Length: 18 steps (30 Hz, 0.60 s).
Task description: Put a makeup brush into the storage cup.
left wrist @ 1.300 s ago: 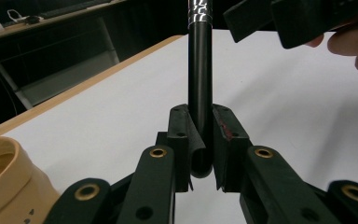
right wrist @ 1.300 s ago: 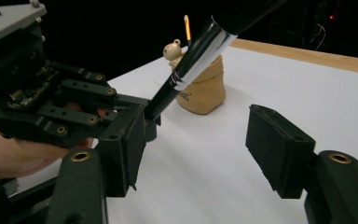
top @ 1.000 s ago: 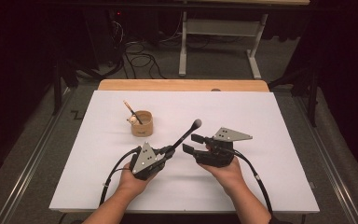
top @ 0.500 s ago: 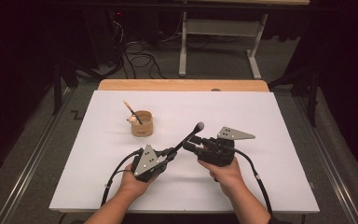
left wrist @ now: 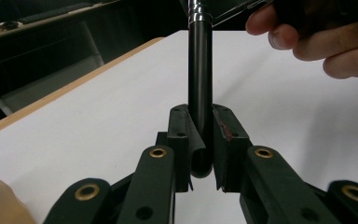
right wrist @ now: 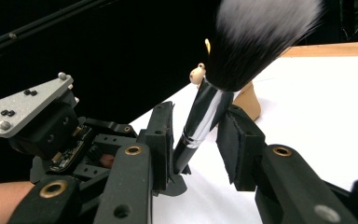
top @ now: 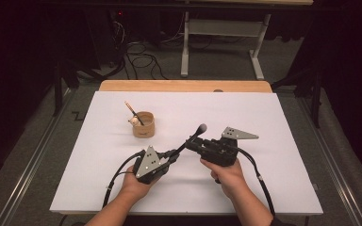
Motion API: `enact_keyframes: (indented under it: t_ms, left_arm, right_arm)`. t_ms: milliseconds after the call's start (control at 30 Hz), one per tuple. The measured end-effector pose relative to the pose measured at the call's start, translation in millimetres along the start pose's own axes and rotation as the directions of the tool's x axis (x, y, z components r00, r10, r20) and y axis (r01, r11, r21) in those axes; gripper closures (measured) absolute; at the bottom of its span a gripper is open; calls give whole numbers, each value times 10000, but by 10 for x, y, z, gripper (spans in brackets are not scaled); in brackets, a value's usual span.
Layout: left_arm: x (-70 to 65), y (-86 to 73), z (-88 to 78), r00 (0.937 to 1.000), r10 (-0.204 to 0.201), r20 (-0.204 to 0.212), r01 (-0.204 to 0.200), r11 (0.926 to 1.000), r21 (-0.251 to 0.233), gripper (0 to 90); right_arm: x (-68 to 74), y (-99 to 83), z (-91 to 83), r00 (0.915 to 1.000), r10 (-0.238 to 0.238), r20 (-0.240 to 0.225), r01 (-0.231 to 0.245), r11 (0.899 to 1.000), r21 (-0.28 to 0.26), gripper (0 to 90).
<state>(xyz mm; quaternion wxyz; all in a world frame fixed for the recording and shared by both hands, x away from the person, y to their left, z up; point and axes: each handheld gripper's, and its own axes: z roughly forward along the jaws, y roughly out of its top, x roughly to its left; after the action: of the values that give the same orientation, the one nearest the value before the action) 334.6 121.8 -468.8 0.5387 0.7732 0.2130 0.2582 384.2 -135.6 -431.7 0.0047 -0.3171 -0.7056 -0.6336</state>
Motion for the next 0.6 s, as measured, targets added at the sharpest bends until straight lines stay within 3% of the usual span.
enact_keyframes:
  t_ms: [600]
  left_arm:
    - [-4, -10, 8, 10000, 82, 51, -82, 9999, 74, 792]
  right_arm:
    - [-43, -12, -4, 9977, 627, -270, -630, 9980, -98, 763]
